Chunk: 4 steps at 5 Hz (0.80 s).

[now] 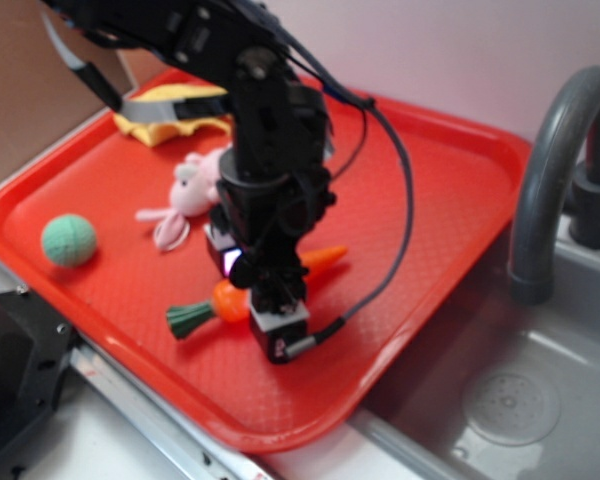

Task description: Grab the carrot.

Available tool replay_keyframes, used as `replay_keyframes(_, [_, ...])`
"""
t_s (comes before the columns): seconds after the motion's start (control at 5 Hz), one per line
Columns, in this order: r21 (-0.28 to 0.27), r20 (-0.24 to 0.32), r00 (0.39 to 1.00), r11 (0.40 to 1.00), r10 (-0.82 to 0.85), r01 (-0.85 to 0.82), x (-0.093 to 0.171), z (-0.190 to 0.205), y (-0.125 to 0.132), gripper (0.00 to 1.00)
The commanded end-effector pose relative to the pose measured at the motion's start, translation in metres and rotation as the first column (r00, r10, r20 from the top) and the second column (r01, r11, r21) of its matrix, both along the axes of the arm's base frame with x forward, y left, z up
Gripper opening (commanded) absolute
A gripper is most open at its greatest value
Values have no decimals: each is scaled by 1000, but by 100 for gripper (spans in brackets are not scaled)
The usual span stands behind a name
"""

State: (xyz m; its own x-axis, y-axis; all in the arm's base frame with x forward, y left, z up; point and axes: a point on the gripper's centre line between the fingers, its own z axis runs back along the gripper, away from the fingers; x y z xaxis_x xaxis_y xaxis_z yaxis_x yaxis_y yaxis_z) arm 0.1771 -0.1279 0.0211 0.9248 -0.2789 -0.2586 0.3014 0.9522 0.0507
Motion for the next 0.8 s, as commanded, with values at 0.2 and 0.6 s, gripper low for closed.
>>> replay_keyframes(0.2, [-33, 14, 1000, 999, -9, 9, 6, -3, -5, 0])
replay_keyframes(0.6, [-106, 136, 978, 983, 161, -148, 19, 52, 34, 0])
